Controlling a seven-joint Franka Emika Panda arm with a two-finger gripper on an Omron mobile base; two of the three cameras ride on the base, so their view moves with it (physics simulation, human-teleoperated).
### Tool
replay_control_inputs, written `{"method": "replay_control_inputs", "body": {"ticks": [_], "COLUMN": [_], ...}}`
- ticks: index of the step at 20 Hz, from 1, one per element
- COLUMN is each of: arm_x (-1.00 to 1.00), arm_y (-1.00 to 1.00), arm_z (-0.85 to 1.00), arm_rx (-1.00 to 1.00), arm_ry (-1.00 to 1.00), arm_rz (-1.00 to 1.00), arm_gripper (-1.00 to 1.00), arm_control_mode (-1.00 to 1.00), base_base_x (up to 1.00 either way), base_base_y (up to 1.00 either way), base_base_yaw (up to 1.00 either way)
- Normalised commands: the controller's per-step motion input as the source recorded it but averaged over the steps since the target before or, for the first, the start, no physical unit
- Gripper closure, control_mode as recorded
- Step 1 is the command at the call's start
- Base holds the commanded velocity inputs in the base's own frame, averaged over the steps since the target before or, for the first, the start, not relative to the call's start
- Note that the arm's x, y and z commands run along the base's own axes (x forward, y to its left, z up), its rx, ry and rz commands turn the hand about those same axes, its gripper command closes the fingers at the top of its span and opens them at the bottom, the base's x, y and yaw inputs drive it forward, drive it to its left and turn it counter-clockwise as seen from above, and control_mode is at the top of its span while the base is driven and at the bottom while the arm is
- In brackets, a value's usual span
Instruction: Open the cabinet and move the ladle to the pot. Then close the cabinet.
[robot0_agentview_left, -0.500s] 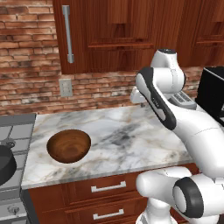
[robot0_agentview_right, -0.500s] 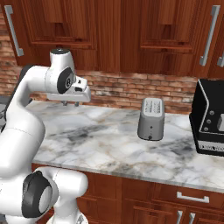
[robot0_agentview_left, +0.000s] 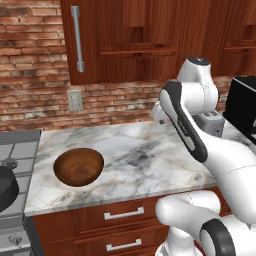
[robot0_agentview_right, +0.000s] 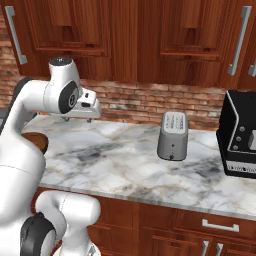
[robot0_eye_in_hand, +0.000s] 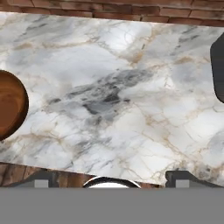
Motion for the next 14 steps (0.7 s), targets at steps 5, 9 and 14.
{"method": "replay_control_inputs", "body": {"ticks": [5,9,14], "arm_x": [-0.43,-0.42,-0.35], "arm_y": [0.00,0.00,0.00], "arm_z": [0.05,0.19,0.36], "arm_rx": [0.00,0.00,-0.01], "arm_ry": [-0.22,-0.25,-0.20], "arm_rz": [-0.01,-0.01,0.00], "arm_gripper": [-1.00,-1.00,-1.00], "arm_control_mode": [-1.00,-1.00,-1.00], "base_base_x": [0.00,0.00,0.00], "base_base_y": [0.00,0.00,0.00], "base_base_yaw": [0.00,0.00,0.00]}}
